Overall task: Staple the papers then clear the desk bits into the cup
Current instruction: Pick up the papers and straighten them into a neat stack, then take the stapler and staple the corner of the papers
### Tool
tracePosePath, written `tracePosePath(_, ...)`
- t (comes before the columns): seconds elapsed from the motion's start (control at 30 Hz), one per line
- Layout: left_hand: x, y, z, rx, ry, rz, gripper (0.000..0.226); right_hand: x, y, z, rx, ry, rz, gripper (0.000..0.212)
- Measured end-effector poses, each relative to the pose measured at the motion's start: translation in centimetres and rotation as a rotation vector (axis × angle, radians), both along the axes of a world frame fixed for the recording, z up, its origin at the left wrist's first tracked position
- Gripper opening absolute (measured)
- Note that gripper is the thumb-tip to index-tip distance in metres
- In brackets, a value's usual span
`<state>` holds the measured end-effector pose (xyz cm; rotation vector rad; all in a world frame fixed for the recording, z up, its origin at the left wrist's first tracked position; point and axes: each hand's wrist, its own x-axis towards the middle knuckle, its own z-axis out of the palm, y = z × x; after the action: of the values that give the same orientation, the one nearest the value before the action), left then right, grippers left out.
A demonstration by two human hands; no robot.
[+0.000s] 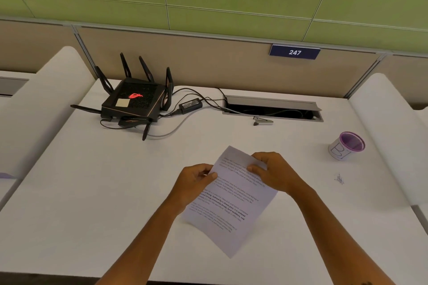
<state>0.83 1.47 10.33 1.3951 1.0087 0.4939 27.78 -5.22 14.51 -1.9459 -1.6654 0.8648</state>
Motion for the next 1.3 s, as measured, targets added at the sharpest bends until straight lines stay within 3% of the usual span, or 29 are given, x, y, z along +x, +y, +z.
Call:
tracePosePath(0.3,2.8,-0.5,-0.4,-0.068,-0.059,0.120,0.021,0.0,0.6,-1.1,-0.036,-0.030,0.052,0.003)
tracePosePath(0.5,4.1,-0.6,-1.2,-0.027,-0.021,0.195,0.017,0.7,1.4,-2.3,-0.072,-0.016,0.042,0.012)
tracePosePath(0.6,4.5,-0.3,-2.2,0.006,0.018,0.208,0.018,1.7,2.2,-3.2,-0.067,0.045,-0.060,0.027)
tracePosePath(0.7,4.6,0.4,-3.2,0.013,0.054,0.220,0.019,3.5,3.3,-5.1,-0.046,0.121,-0.228,0.029)
tracePosePath(0.87,5.0,2.1,-5.1,0.039,0.152,0.213,0.021,7.8,5.7,-8.9,-0.036,-0.021,-0.366,0.030)
tracePosePath(1.3,7.0,7.4,-8.7,0.077,0.269,0.119,0.018,14.2,18.7,-12.1,-0.005,-0.335,-0.361,0.070)
